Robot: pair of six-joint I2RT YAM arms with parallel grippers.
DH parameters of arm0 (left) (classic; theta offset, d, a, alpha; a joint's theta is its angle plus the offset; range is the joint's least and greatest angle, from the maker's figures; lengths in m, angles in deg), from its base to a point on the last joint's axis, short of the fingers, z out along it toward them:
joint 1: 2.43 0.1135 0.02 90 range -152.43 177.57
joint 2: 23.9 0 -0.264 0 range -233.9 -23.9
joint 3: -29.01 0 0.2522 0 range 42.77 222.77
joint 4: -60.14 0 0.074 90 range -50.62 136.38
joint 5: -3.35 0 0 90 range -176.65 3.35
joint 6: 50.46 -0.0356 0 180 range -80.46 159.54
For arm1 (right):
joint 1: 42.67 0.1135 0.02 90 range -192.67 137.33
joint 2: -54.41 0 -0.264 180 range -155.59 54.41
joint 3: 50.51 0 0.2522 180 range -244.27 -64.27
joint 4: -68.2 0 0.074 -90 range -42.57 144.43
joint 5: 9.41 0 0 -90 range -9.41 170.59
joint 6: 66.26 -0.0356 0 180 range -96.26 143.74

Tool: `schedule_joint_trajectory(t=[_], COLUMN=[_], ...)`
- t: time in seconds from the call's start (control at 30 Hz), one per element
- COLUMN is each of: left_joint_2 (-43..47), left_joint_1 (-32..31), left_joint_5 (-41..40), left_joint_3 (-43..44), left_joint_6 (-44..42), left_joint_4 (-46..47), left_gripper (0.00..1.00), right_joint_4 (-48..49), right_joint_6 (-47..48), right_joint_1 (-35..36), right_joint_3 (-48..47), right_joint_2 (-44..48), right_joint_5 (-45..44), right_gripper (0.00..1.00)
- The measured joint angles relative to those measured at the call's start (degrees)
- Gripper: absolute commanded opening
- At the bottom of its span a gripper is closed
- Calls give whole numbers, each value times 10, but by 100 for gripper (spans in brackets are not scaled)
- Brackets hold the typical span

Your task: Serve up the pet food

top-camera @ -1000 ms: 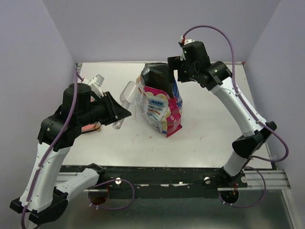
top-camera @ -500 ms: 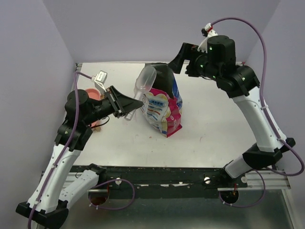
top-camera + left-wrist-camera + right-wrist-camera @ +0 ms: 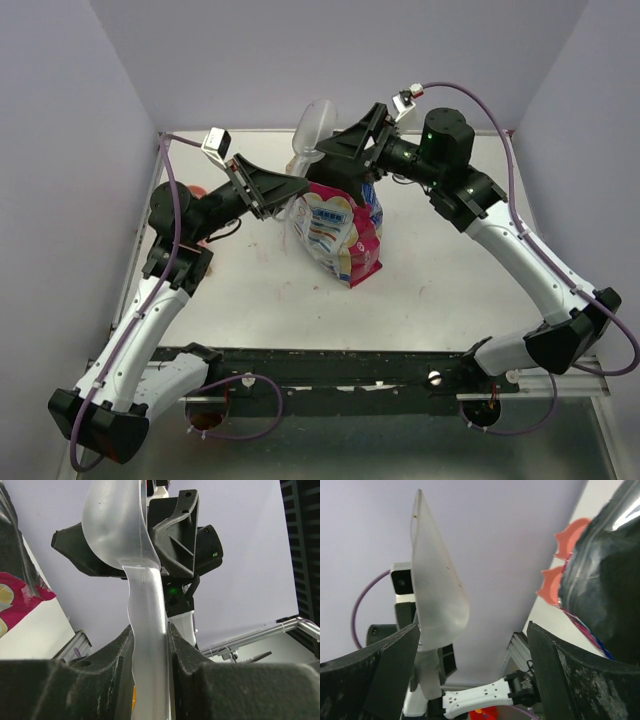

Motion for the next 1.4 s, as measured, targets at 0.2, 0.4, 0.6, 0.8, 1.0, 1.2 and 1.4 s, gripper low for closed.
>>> schedule_joint_trajectory(t=[0.2,0.4,0.6,0.8,1.0,1.2,1.4], left_joint_2=[-9,-35,-40,-44,-68,-94,-176], left_joint_1=[-1,-12,-32,-42,-45,-109,-264], left_joint_5=[0,-1,-3,6,-39,-183,-434], left_joint_3=[2,70,99,99,184,328,519], left_joint_6=[11,-38,-92,-147,-241,-375,-550], left_joint_4=[21,-58,-125,-154,-311,-500,-672], left_gripper=[0,0,0,24,71,73,73], right_joint_4=[66,57,32,-15,-89,-179,-268], right_joint_6=[-31,-45,-33,-22,-8,-3,-5], right_joint_1=[0,0,0,0,0,0,0], right_joint_3=[2,-39,-52,-52,-99,-180,-222], right_joint_2=[-4,-35,-45,-46,-73,-84,-105], right_joint_5=[34,41,35,15,-4,-39,-71], right_gripper=[73,54,40,0,0,0,0])
